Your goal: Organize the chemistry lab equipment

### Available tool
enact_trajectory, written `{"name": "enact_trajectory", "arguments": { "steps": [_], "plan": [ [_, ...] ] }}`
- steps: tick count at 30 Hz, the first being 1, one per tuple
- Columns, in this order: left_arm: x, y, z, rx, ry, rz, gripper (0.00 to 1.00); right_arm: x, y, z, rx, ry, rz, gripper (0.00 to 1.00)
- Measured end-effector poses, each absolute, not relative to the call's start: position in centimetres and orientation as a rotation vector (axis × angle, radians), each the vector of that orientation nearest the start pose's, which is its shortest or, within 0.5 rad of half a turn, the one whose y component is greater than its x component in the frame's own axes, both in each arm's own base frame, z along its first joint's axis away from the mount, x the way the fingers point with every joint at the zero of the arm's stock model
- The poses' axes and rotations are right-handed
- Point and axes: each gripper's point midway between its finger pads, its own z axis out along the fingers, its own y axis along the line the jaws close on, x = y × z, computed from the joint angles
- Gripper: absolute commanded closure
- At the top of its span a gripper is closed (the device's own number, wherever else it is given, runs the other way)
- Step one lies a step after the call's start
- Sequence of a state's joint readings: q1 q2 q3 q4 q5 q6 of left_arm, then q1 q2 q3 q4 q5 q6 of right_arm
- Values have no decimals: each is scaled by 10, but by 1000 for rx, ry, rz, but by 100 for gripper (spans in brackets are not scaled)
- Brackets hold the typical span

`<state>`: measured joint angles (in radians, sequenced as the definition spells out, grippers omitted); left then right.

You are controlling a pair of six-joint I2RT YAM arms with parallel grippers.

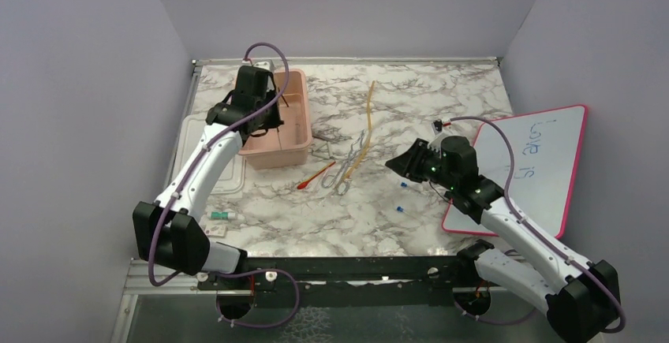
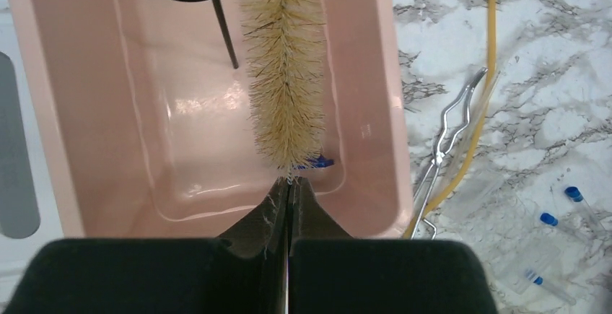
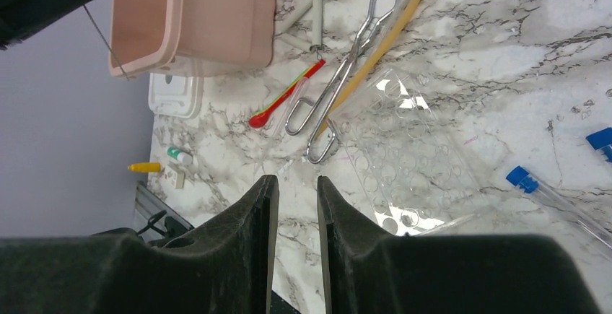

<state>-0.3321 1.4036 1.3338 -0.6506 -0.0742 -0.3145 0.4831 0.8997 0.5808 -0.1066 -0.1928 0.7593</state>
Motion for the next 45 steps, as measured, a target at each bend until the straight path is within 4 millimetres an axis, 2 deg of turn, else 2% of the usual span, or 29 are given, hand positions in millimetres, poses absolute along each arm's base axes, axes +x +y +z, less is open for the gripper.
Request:
{"name": "enact_trajectory", "arguments": {
  "steps": [3,8,12,18,20,26,30,33,37,40,45],
  "plan": [
    [364,-111,210,-80,2325,-281,100,249,202,173,161,2127,972,69],
    [375,-110,202,-117,2346,-369,100,250,204,175,162,2121,988,69],
    [398,-117,204,-117,2349,-418,100,250,205,176,166,2119,996,69],
    [439,-126,217,-81,2333,-437,100,250,205,176,173,2113,1004,68],
    [445,-126,213,-80,2341,-433,100,249,205,174,174,2118,1002,68],
    [444,-129,162,-88,2463,-414,100,248,204,167,177,2128,997,67],
    [438,-136,128,-79,2549,-403,90,250,205,167,175,2123,999,67],
    [435,-144,111,-64,2590,-403,86,252,206,163,178,2135,993,66],
    [433,-150,109,-47,2598,-404,78,253,206,157,182,2152,981,65],
    [432,-150,112,-40,2592,-403,76,254,205,156,178,2153,969,64],
    [430,-149,133,-31,2551,-410,72,255,203,150,152,2164,936,63]
  ]
}}
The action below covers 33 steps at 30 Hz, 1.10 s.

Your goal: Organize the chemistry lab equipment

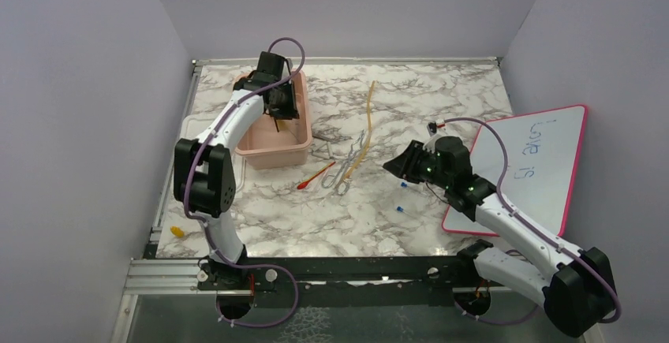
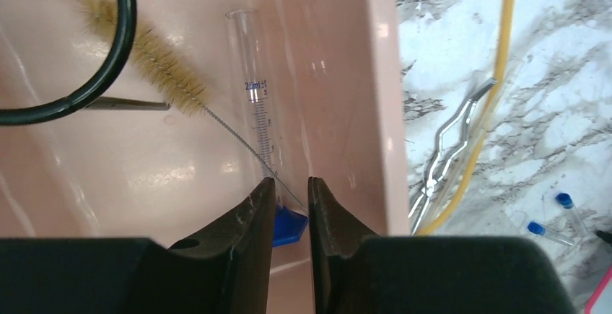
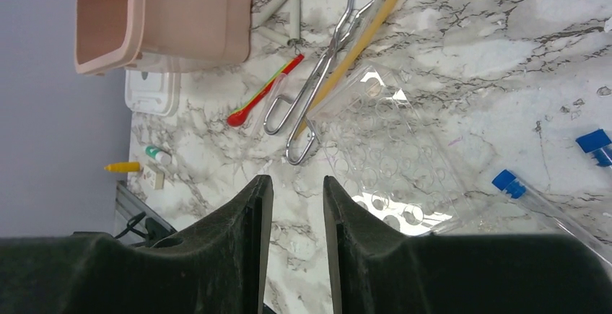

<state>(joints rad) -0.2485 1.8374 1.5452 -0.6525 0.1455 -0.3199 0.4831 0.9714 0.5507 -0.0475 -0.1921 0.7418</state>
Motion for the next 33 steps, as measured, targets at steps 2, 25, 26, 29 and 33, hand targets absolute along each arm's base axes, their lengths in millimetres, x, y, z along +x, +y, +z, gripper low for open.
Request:
{"name": "enact_trajectory", "arguments": {
  "steps": [2,25,26,29,33],
  "plan": [
    [428,-148,149,-23,2515,-416,68,255,202,148,144,2174,924,63],
    [284,-194,276,325,1877,-685,20,395,259,118,-60,2316,568,60],
    [280,-193,279,325,1841,-695,16,403,261,111,-65,2328,543,60],
    [277,-191,282,319,1797,-705,2,417,261,88,-58,2373,461,58],
    [275,-190,279,309,1778,-711,1,422,253,61,-30,2431,366,57]
  ]
}}
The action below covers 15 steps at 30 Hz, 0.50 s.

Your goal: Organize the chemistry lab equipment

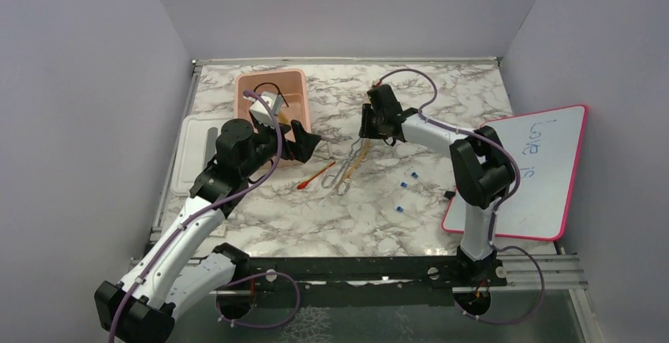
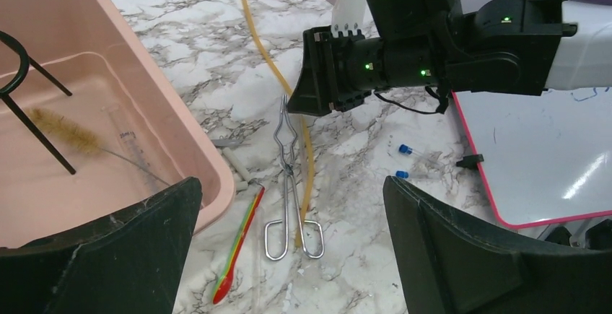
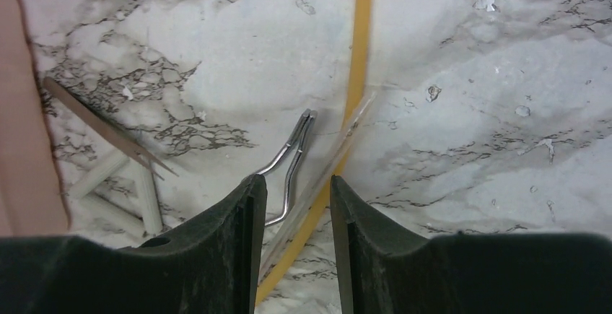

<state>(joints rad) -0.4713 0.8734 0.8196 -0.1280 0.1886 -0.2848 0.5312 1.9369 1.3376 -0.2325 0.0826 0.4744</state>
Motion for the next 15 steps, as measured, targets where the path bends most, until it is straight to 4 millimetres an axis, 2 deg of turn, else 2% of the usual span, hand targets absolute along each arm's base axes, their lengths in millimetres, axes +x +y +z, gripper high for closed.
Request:
{"name": "enact_trajectory", "arguments": {
  "steps": [4,9,15],
  "plan": [
    [275,-189,281,301,1766,-710,1,426,253,47,-29,2454,338,61],
    [272,-185,288,288,1728,-703,2,441,261,44,-29,2441,337,66],
    [273,-184,290,285,1719,-701,5,448,260,39,-18,2439,306,64]
  ]
}}
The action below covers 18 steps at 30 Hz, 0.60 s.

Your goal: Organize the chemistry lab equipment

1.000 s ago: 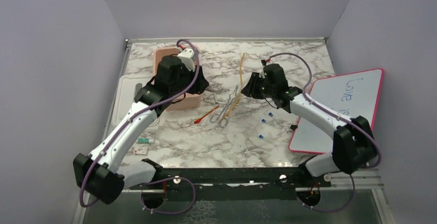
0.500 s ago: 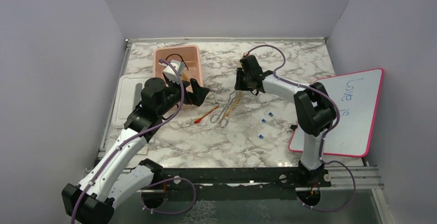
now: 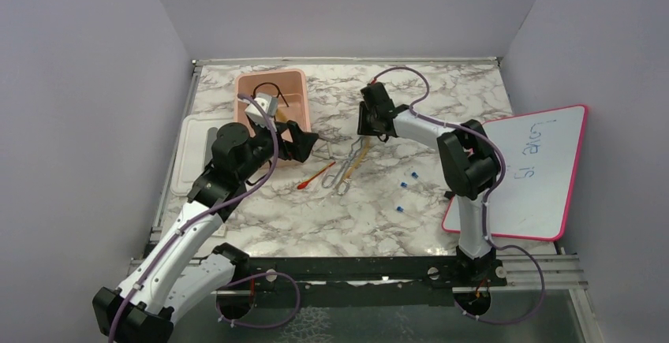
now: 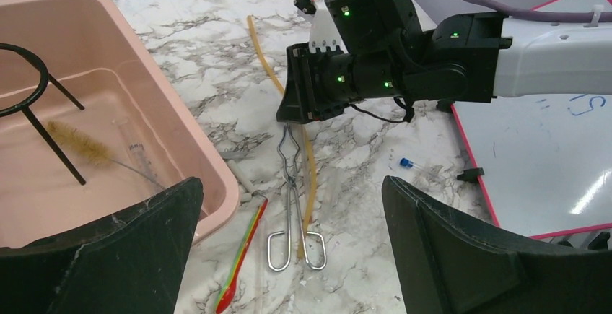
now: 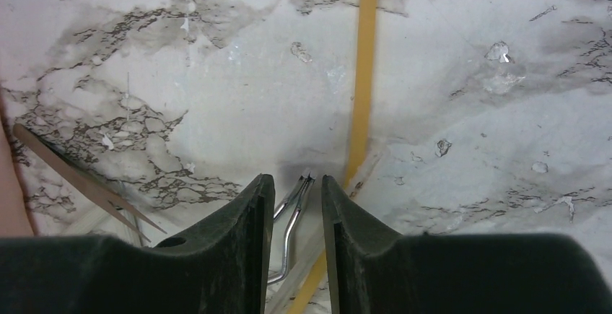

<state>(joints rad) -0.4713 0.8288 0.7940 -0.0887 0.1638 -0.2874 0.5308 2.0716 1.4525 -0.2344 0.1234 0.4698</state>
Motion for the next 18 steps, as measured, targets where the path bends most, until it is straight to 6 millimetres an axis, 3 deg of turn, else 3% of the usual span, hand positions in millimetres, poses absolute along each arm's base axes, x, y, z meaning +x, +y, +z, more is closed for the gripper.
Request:
{"name": "enact_trajectory", "arguments": {
  "steps": [5,13,18],
  "plan": [
    [277,-186,281,286,1751,-697,5,449,258,29,-12,2455,281,67],
    [278,-187,278,283,1760,-698,1,460,266,31,4,2443,307,98],
    [280,-188,274,283,1775,-699,1,461,270,32,12,2441,328,99]
  ]
}}
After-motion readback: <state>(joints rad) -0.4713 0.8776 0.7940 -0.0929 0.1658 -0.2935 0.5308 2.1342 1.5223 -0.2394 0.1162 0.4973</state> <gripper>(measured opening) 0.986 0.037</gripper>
